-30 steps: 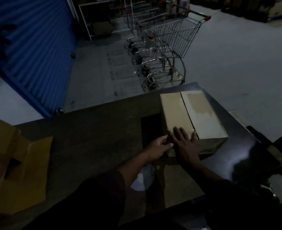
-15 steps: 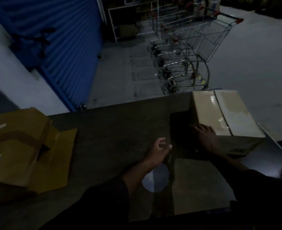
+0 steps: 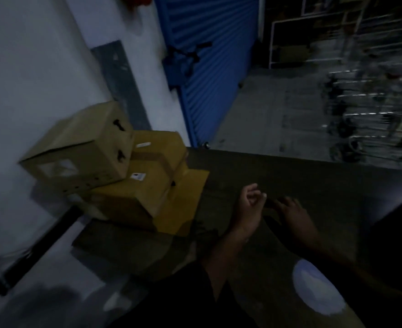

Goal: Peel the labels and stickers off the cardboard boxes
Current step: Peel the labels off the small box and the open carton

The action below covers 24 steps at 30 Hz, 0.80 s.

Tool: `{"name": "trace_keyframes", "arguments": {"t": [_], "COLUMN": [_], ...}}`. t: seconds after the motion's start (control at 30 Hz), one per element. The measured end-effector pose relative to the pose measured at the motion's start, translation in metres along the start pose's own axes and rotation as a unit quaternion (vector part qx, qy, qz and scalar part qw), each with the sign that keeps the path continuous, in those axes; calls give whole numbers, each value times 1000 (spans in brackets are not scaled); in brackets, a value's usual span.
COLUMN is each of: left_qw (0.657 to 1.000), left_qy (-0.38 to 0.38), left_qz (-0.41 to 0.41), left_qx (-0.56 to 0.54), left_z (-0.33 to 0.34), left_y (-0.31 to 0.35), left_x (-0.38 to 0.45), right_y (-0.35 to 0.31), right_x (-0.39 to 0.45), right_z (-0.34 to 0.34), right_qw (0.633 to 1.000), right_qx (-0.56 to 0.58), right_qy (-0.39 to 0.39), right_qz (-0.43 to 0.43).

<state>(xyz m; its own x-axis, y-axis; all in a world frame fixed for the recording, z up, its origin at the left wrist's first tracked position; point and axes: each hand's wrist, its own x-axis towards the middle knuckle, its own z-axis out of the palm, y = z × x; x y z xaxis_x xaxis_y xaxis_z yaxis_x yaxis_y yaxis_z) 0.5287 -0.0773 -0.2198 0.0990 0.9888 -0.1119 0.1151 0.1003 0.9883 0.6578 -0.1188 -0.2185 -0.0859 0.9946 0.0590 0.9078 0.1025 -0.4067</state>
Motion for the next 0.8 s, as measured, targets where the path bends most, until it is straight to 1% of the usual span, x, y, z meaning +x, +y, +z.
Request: {"name": "trace_keyframes", "arguments": {"t": [0.1, 0.2, 0.3, 0.4, 0.5, 0.57, 0.63, 0.7, 0.73, 0.77, 0.8], "left_qw": [997, 984, 952, 913, 861, 815, 763, 728, 720, 724, 751], "left_qy": [74, 172, 291, 390, 489, 560, 627, 668, 677, 674, 648], "left_qz": [23, 54, 93, 119, 138, 145, 153, 156, 153, 143, 123], "left_qx": [-1, 11, 8, -2, 29, 35, 28, -6, -21, -31, -43], "left_z": [-75, -157, -240, -322, -393, -430, -463, -494, -509, -524, -539], "left_y": [16, 29, 44, 50, 51, 52, 53, 52, 52, 52, 51], "left_x": [8, 18, 24, 31, 36, 38, 40, 42, 45, 47, 51], "right_y": [-58, -119, -182, -241, -292, -323, -346, -362, -367, -372, -375], "right_x": [27, 59, 89, 121, 149, 163, 178, 194, 201, 207, 212], "right_z": [13, 26, 41, 56, 68, 73, 80, 88, 91, 92, 95], "right_qw": [999, 994, 986, 977, 962, 954, 952, 954, 950, 940, 924], "right_qx": [16, 30, 73, 137, 217, 258, 271, 280, 298, 335, 379], "right_qy": [0, -5, -1, -12, -16, -10, 10, 27, 19, -2, -34], "right_qz": [-52, -103, -147, -162, -164, -155, -138, -107, -88, -66, -45]}}
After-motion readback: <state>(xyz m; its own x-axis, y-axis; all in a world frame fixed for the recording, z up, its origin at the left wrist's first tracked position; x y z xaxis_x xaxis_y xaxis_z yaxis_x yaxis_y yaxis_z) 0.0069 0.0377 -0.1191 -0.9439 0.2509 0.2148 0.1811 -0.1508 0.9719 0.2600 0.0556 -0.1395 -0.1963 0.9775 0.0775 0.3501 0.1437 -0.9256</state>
